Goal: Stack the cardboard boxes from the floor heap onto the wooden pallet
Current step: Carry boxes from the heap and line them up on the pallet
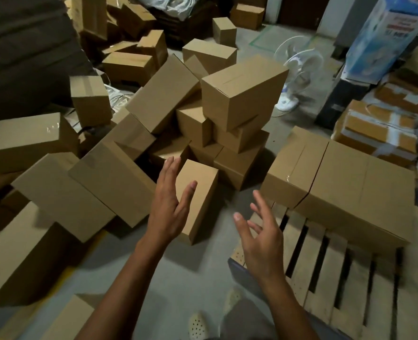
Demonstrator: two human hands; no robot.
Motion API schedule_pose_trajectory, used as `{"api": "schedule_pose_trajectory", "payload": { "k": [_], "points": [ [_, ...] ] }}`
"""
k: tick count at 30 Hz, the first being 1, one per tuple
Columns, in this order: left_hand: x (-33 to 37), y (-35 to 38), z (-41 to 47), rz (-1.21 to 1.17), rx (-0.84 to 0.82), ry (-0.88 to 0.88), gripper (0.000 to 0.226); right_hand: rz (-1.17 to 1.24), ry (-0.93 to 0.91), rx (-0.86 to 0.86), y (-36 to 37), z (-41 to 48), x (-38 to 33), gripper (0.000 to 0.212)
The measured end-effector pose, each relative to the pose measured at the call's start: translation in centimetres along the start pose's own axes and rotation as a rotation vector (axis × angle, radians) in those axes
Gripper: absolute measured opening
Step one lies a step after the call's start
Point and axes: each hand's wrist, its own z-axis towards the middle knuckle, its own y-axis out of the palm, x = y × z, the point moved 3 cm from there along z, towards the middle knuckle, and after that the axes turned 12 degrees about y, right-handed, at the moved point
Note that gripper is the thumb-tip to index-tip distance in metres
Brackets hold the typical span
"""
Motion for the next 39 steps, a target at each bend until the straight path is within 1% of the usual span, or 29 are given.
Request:
{"api": "schedule_pose_trajectory", "payload": {
  "k": [5, 10, 12, 16, 19, 22, 25, 28, 31, 34, 35, 37, 39],
  "points": [
    [-2.3, 1.8, 3.9, -0.029, -0.029, 0.013, 0.066, -0.028, 0.044, -0.065, 1.2, 3.8, 0.0, 0.065],
    [-3.6, 3.7, 10.0, -0.046, -0.025, 0.023, 0.064, 0.028, 0.011, -0.093, 1.8, 10.9, -2.9, 0.071],
    [-4.0, 4.3, 12.6, -0.058, -0.024, 0.024, 0.064, 0.014, -0.005, -0.107, 2.1, 14.2, -3.9, 0.069],
    [-5.4, 5.2, 16.9, -0.103, 0.021, 0.000, 0.071, 0.008, -0.031, -0.049, 1.4, 20.7, -5.8, 0.061],
    [-6.4, 5.8, 20.1, -0.116, 0.030, -0.016, 0.075, 0.025, 0.003, 0.008, 0.8, 25.0, -6.6, 0.056],
    [-8.0, 6.5, 24.1, -0.117, 0.029, -0.015, 0.075, 0.046, 0.050, 0.057, 0.7, 29.4, -7.0, 0.056],
    [-9.8, 7.6, 29.3, -0.167, 0.018, -0.015, 0.077, 0.033, 0.082, 0.090, 1.1, 34.2, -7.6, 0.053],
    [-12.2, 9.5, 35.9, -0.208, -0.005, -0.008, 0.081, 0.021, 0.096, 0.084, 2.3, 40.4, -8.3, 0.050],
    [-15.7, 12.1, 43.5, -0.180, -0.059, -0.029, 0.086, 0.025, 0.148, 0.063, 4.2, 47.4, -8.7, 0.051],
    [-19.5, 15.1, 51.2, -0.160, -0.110, -0.087, 0.086, 0.054, 0.239, 0.060, 6.3, 54.8, -8.8, 0.052],
    [-20.9, 16.2, 53.5, -0.169, -0.124, -0.108, 0.083, 0.053, 0.276, 0.058, 7.0, 57.3, -8.8, 0.052],
    [-23.7, 18.4, 57.9, -0.180, -0.153, -0.146, 0.068, 0.041, 0.358, 0.053, 8.3, 62.0, -8.4, 0.052],
    [-27.1, 20.7, 61.9, -0.147, -0.203, -0.183, 0.058, 0.061, 0.453, 0.041, 9.6, 66.4, -7.3, 0.053]
  ]
}}
